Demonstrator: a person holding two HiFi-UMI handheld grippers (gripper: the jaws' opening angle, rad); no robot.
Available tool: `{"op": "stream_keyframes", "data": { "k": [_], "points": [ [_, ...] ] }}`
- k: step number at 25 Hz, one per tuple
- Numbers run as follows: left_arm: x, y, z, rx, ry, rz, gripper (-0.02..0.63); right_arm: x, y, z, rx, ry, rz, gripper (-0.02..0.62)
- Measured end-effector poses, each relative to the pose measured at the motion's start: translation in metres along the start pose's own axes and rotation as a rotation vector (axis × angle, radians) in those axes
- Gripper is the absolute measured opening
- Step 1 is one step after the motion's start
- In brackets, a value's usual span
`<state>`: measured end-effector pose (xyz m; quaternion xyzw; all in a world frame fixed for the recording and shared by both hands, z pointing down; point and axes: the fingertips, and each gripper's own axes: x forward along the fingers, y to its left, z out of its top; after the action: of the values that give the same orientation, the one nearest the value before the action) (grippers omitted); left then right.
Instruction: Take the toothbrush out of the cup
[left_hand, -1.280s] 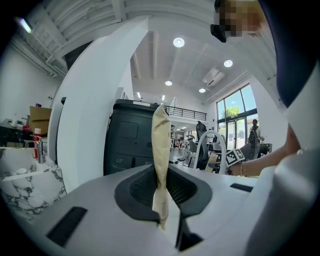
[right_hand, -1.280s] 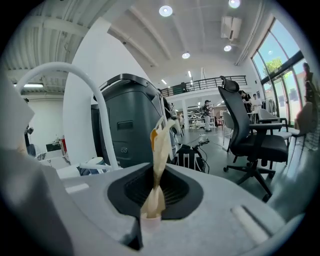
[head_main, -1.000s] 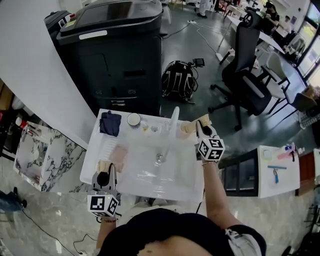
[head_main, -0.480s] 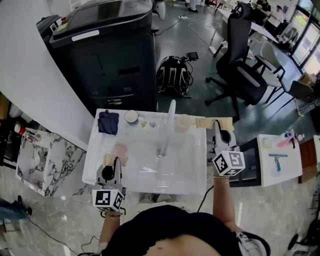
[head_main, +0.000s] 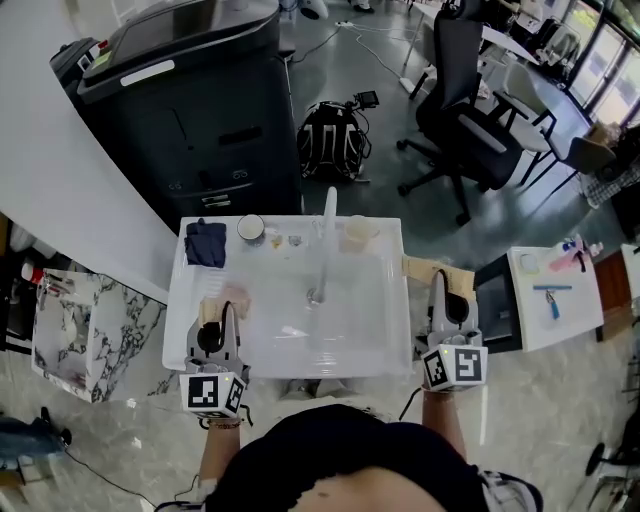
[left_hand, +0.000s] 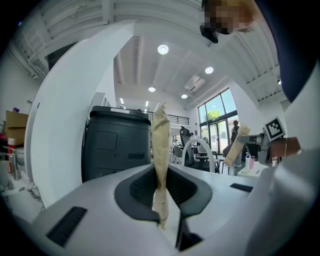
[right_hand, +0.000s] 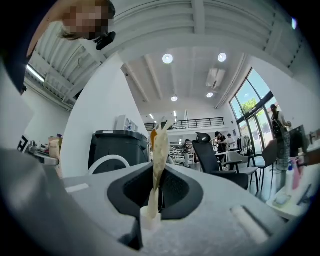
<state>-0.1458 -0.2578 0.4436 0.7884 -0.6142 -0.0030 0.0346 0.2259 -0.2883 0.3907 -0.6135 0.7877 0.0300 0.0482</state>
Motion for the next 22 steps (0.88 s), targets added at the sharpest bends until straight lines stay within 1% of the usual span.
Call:
{"op": "stream_keyframes", "data": {
  "k": [2, 5, 8, 11, 15, 18, 22],
  "points": [
    [0.002, -0.004, 0.004, -0.001, -0.004, -0.011, 0.041, -0.01, 0.004, -0.015, 0.018, 0.036, -0.007, 0.032],
    [0.003, -0.006, 0.008, -0.009, -0.007, -0.022, 0.041, -0.025, 0.008, -0.038, 0.074, 0.088, -0.033, 0.032],
    [0.002, -0.008, 0.014, -0.002, -0.019, -0.02, 0.041, -0.038, 0.013, -0.057, 0.098, 0.13, -0.053, 0.032],
    [-0.001, -0.007, 0.019, 0.015, -0.03, -0.005, 0.041, -0.044, 0.016, -0.076, 0.087, 0.169, -0.068, 0.032],
    [-0.01, 0.001, 0.015, 0.023, -0.018, 0.025, 0.041, -0.042, 0.02, -0.09, 0.051, 0.195, -0.057, 0.032],
    [-0.016, 0.01, 0.008, 0.009, -0.009, 0.063, 0.041, -0.041, 0.023, -0.094, 0.055, 0.222, -0.07, 0.032],
    [-0.02, 0.015, -0.007, 0.007, 0.003, 0.081, 0.041, -0.035, 0.03, -0.095, 0.046, 0.224, -0.052, 0.032]
  ]
}}
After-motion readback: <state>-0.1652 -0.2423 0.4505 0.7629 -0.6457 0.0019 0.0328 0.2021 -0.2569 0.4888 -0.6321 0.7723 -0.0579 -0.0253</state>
